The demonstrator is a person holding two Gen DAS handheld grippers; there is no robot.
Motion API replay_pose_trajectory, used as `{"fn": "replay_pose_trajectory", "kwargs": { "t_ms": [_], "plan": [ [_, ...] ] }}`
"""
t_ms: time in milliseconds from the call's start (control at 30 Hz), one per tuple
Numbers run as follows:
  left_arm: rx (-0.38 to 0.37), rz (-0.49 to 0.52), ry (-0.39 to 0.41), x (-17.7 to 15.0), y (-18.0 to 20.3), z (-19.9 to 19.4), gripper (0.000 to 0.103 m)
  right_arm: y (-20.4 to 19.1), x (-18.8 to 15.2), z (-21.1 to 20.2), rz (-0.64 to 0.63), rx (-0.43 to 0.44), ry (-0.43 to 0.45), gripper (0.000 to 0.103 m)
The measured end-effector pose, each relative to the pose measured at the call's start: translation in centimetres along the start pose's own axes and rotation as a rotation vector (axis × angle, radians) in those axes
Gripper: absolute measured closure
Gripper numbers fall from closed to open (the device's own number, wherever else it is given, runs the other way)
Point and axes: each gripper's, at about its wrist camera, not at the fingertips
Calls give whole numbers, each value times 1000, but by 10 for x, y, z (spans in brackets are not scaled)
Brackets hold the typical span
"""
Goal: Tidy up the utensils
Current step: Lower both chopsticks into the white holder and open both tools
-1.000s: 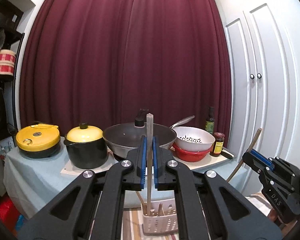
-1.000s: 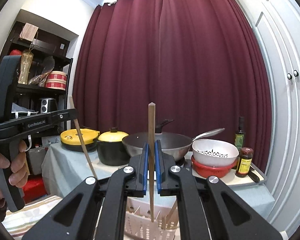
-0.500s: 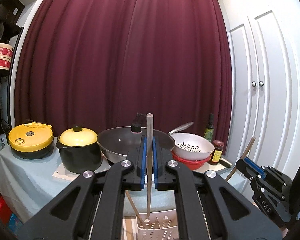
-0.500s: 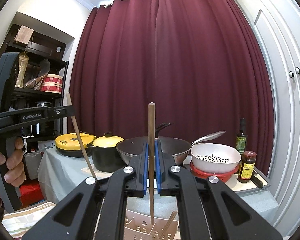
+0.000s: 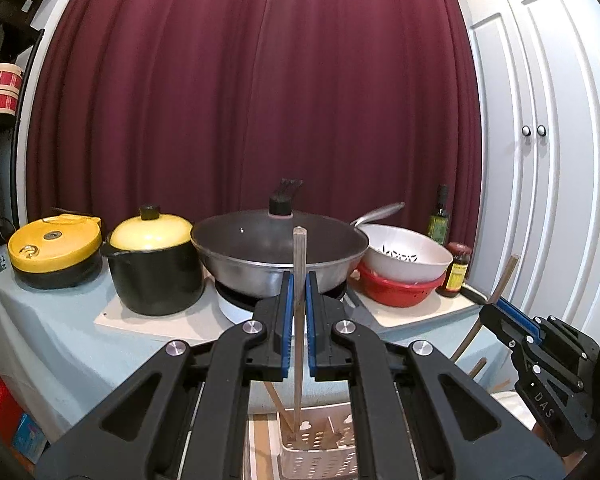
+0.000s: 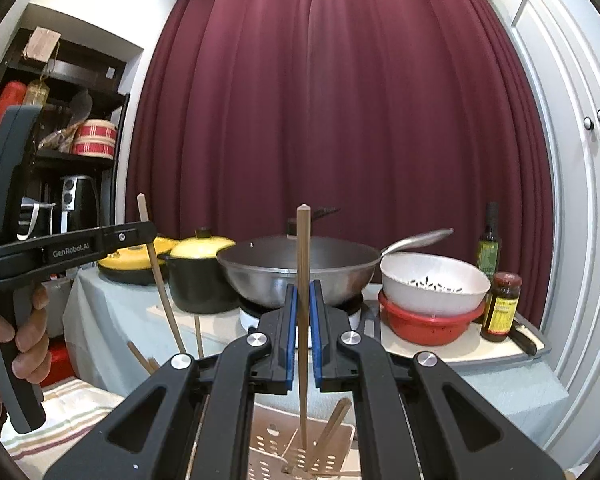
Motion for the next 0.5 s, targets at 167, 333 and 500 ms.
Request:
{"fn": "replay_pose_trajectory", "kwargs": {
  "t_ms": [167, 333, 500],
  "plan": [
    [1, -1, -28, -12, -1, 15, 97, 2, -11, 13, 4, 4, -34, 96],
    [-6, 1, -59, -24, -2, 27, 97, 0, -20, 21, -7, 1, -69, 96],
    [-20, 2, -90, -27, -3, 36, 97, -2, -24, 27, -14, -8, -88, 93]
  ]
}}
Point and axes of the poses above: each gripper's, at about its wrist camera, not at the fingertips, and z roughly the way its jaws point, y to its right, x to its top, and after that the axes turned 11 degrees about -y, right-handed
